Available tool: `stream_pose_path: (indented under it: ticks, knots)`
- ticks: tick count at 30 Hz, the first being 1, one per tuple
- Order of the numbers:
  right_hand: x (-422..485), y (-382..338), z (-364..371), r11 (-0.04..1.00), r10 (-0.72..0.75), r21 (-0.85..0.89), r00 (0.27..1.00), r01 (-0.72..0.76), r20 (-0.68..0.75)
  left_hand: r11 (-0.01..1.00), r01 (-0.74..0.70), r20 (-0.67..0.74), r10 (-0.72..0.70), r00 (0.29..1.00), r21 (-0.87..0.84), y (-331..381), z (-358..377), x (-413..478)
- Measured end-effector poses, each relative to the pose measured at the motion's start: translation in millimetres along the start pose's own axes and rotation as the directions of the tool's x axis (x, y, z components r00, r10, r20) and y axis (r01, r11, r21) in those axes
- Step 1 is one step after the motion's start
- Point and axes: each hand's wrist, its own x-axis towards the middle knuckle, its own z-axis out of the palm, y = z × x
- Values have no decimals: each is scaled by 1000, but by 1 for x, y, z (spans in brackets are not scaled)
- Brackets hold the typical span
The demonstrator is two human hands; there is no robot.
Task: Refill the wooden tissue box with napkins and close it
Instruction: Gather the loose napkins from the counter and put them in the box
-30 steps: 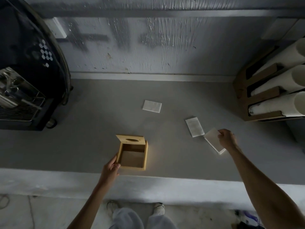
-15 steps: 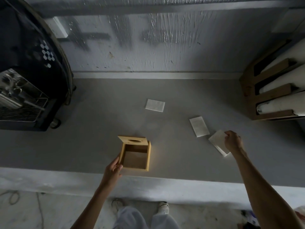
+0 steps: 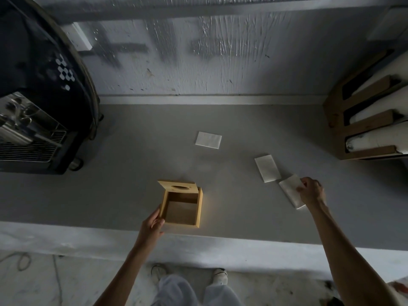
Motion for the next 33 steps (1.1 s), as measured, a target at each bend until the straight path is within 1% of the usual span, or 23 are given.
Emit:
stream_pose_path:
  ticks: [2, 5, 10, 12, 15, 19, 21, 22, 24, 26, 28, 31, 33]
  knots:
    - [-2, 4, 3, 999, 19, -31, 1000, -19, -9, 1000, 3, 0, -3, 1000, 6, 0, 0, 0]
    - [-5, 6, 5, 990, 45, -131, 998, -50, -40, 1000, 1, 2, -1, 1000, 5, 0, 0, -1]
    - [-1, 2, 4, 977, 164, -142, 986, -159, 26, 1000, 0, -3, 1, 1000, 7, 1, 0, -2]
    - [-3, 2, 6, 973, 180, -151, 983, -172, 43, 1000, -4, -1, 4, 1000, 8, 2, 0, -1]
    - [-10, 7, 6, 979, 187, -93, 982, -183, 38, 1000, -3, 4, 3, 1000, -1, 2, -1, -2]
    - [6, 11, -10, 989, 130, 66, 990, -134, 62, 1000, -10, 16, 10, 1000, 11, 0, -3, -2]
    - [24, 2, -25, 973, 82, 209, 994, -95, 71, 1000, -10, 17, 9, 1000, 11, -1, -3, -1]
    - [33, -8, -32, 962, 37, 266, 997, -54, 68, 1000, -9, 15, 9, 1000, 5, -1, -3, 1]
    - [49, -32, -38, 940, -32, 340, 998, 12, 53, 1000, 0, 12, 0, 1000, -7, -1, -3, 2]
    - [61, -54, -28, 928, -52, 373, 996, 19, 78, 1000, 12, 11, -12, 1000, -14, -3, -3, 3]
    - [71, -68, -6, 926, -32, 377, 992, -16, 120, 1000, 24, 9, -24, 1000, -15, -3, -3, 4]
    - [111, -46, 52, 943, 10, 326, 986, -64, 165, 1000, 27, 11, -27, 1000, -4, -4, -4, 6]
    - [110, -46, 73, 954, 44, 287, 988, -86, 150, 1000, 22, 17, -22, 1000, 4, -6, -5, 8]
